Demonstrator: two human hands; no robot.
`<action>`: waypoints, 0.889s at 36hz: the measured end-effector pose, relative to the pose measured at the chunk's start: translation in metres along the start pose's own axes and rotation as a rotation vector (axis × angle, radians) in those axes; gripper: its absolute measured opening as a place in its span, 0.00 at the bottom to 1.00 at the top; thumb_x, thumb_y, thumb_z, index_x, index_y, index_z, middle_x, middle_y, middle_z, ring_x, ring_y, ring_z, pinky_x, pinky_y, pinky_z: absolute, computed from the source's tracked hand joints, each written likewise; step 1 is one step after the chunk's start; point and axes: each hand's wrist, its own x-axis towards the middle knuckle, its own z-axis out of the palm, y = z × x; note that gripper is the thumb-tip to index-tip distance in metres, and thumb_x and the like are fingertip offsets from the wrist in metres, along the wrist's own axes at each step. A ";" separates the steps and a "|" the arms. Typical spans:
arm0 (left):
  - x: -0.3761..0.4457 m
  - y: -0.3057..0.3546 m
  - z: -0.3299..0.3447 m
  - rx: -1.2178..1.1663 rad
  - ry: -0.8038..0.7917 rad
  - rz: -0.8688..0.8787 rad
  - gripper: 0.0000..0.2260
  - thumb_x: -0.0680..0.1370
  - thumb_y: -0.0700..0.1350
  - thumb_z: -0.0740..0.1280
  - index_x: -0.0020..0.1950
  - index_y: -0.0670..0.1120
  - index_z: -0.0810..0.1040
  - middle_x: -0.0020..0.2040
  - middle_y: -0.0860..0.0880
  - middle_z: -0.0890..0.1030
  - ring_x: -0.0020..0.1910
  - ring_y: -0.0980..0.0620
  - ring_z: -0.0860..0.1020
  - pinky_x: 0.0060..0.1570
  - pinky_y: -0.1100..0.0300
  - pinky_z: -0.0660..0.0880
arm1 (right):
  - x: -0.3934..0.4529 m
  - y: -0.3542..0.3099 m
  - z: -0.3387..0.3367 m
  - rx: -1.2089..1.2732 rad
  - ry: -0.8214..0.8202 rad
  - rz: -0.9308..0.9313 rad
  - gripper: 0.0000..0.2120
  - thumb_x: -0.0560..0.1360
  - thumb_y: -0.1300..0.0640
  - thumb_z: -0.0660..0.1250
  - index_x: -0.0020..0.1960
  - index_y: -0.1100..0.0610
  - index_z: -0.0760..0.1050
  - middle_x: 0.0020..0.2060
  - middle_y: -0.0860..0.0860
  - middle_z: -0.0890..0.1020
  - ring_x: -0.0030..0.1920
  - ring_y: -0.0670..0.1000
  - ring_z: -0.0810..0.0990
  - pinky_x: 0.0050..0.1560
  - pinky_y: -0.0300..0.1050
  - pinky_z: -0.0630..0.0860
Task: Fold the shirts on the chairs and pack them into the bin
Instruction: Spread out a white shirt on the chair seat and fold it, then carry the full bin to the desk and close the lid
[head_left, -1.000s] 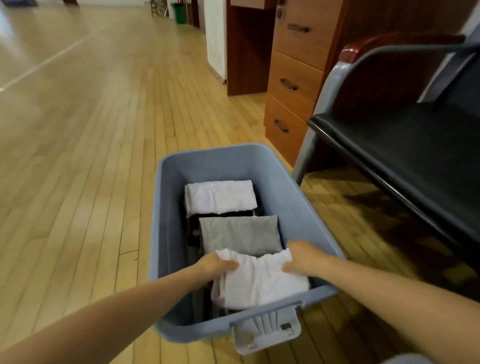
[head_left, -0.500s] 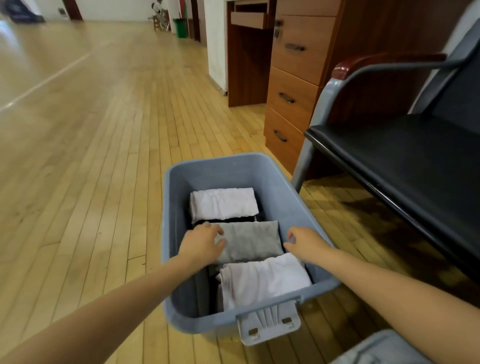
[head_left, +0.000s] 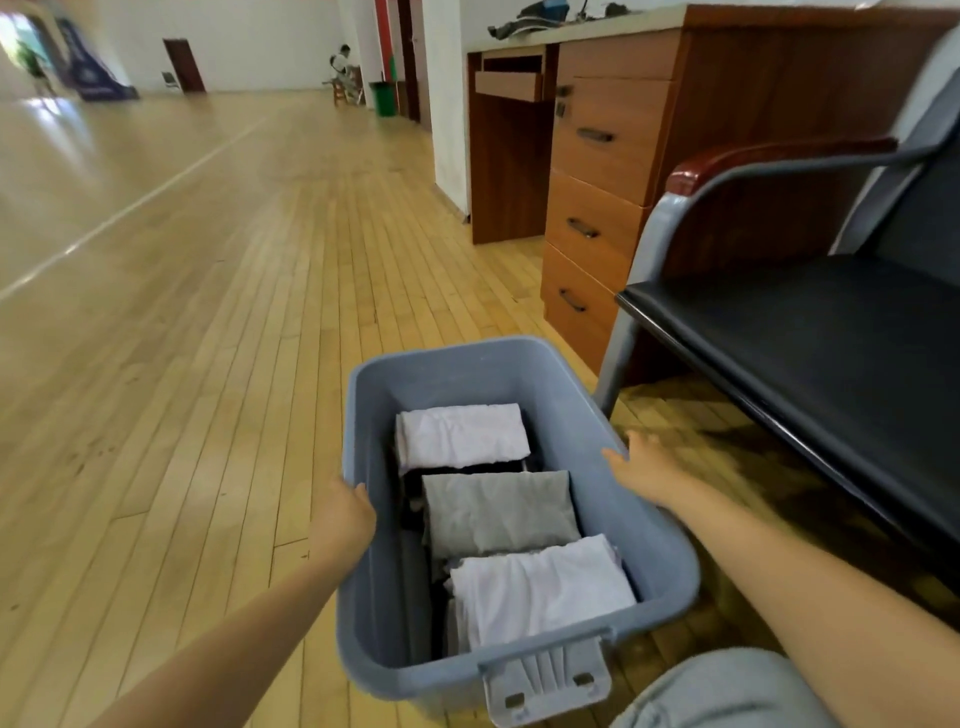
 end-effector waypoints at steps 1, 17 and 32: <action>0.003 0.001 -0.001 -0.006 -0.001 -0.001 0.11 0.84 0.46 0.55 0.59 0.39 0.67 0.46 0.40 0.77 0.37 0.46 0.75 0.33 0.56 0.68 | 0.006 0.000 0.001 0.107 -0.082 0.035 0.31 0.82 0.44 0.55 0.76 0.64 0.57 0.75 0.60 0.62 0.73 0.60 0.64 0.69 0.48 0.63; 0.115 0.057 0.021 -0.219 -0.182 -0.212 0.19 0.80 0.51 0.63 0.64 0.37 0.72 0.51 0.41 0.77 0.45 0.42 0.77 0.45 0.52 0.73 | 0.141 -0.016 0.008 0.604 0.012 0.157 0.23 0.81 0.51 0.62 0.68 0.68 0.70 0.63 0.61 0.76 0.61 0.61 0.76 0.57 0.46 0.71; 0.132 0.215 -0.162 -0.320 -0.128 -0.317 0.23 0.79 0.56 0.64 0.55 0.35 0.78 0.51 0.38 0.81 0.50 0.39 0.80 0.54 0.45 0.78 | 0.138 -0.149 -0.210 0.692 -0.033 0.135 0.23 0.80 0.49 0.64 0.58 0.70 0.77 0.53 0.64 0.82 0.53 0.61 0.81 0.55 0.53 0.76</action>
